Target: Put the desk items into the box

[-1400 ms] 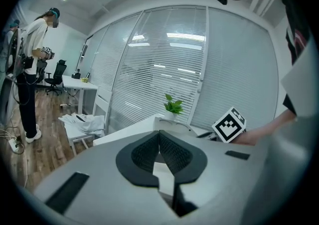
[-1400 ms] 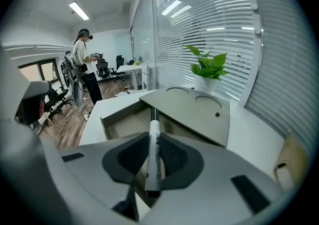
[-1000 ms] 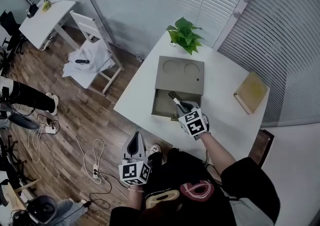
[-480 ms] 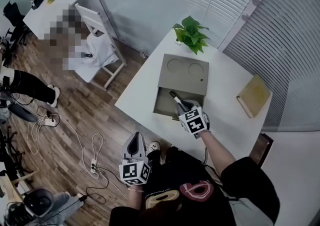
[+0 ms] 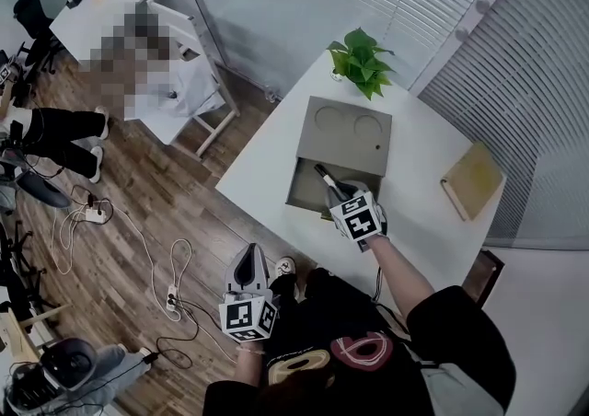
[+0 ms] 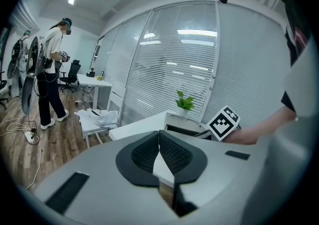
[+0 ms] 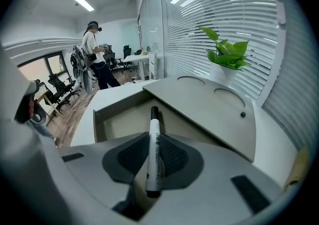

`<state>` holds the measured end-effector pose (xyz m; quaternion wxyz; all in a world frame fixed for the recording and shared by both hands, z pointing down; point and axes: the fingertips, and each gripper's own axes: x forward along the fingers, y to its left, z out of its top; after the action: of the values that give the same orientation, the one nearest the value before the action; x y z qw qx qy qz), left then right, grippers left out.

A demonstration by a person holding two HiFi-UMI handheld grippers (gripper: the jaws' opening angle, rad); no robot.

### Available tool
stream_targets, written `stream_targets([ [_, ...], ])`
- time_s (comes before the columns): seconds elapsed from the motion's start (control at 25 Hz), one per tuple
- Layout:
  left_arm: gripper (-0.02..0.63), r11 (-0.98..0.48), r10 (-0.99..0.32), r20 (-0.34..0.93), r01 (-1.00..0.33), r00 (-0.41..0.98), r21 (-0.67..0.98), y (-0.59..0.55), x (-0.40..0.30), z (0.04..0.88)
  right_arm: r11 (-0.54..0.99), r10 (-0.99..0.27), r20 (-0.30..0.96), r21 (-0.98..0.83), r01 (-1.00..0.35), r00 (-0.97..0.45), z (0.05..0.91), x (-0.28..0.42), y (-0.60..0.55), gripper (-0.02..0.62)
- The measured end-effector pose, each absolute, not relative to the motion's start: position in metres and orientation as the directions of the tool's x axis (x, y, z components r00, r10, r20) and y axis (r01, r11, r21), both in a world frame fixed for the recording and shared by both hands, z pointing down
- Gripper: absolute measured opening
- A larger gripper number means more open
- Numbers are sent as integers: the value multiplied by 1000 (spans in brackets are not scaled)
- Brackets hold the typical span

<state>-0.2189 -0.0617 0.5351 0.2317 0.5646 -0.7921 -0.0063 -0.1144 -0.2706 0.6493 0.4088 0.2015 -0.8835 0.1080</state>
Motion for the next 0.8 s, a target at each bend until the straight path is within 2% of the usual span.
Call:
stream_targets([
  [0.8, 18, 420, -876, 369, -869, -312, 261, -44, -227, 535, 891, -239, 798, -47, -452, -554, 665, -118, -273, 80],
])
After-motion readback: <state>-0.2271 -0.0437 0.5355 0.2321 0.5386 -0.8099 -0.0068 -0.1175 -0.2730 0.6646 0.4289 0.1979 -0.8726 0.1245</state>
